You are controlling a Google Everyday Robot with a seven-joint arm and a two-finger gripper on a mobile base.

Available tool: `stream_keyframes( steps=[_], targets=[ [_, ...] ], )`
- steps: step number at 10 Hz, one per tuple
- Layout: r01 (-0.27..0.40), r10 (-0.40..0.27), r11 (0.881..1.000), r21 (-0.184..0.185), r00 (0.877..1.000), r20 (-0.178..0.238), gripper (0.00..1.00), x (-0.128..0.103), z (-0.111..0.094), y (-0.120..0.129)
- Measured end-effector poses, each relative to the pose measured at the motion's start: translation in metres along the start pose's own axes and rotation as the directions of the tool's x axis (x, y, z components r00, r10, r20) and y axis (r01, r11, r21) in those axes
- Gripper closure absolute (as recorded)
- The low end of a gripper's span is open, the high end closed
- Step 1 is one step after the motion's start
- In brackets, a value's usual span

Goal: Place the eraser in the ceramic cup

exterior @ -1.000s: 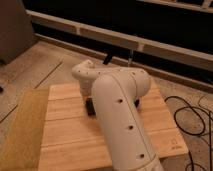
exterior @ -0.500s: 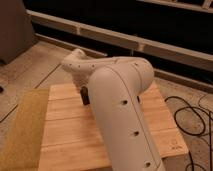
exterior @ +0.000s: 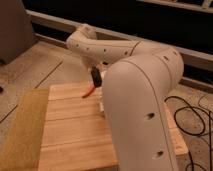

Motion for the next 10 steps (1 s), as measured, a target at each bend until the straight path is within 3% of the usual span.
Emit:
stream_keyframes(
  steps=[5,7,10],
  targets=[
    [-0.002,0.001,1.000,0.015,1.000,0.007,1.00,-0.007,0.003,-0.005],
    [-0.017,0.016,0.998,0.065,1.000,0.023,1.00,-0.022,0.008,-0.033],
    [0.005,-0.017,0.992,0.126,0.995,0.100,1.00,-0.050,0.020,-0.067]
  ],
)
